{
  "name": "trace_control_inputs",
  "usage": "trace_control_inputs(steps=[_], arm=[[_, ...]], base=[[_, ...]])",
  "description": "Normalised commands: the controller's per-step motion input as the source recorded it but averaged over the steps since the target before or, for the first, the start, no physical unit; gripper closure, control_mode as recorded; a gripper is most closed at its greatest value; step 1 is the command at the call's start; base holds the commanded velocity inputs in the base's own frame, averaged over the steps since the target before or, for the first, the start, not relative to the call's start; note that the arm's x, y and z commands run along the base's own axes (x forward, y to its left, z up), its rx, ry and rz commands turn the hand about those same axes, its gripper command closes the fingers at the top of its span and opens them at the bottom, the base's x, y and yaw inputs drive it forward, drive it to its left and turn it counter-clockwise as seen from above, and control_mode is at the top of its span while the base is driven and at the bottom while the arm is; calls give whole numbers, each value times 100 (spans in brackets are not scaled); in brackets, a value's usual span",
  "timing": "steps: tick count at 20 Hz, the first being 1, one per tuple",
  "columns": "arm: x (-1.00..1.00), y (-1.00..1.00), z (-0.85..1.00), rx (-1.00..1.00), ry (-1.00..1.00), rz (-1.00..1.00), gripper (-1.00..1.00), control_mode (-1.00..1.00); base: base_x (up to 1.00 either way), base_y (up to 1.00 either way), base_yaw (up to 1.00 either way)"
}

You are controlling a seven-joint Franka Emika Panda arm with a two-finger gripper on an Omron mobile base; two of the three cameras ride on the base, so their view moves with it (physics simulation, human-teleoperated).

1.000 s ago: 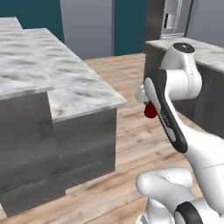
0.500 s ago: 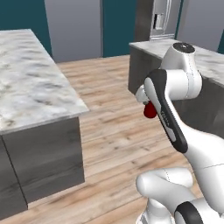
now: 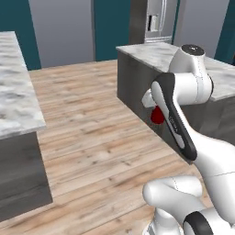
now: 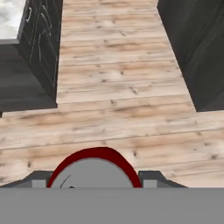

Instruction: Four empty soda cans are scattered around the kitchen. Gather all the cans and cluster them next to the stove for recycling.

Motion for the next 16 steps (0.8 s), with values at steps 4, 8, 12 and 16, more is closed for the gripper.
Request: trace_control_inputs(steps=[4,8,12,16], arm=[[0,0,0,0,0,0,100,100],[0,0,0,0,0,0,100,100],[0,0,0,0,0,0,100,100],[0,0,0,0,0,0,100,100]], base=[[0,-100,-12],[-1,-99,-15],[0,-100,-13],[1,-100,-8]])
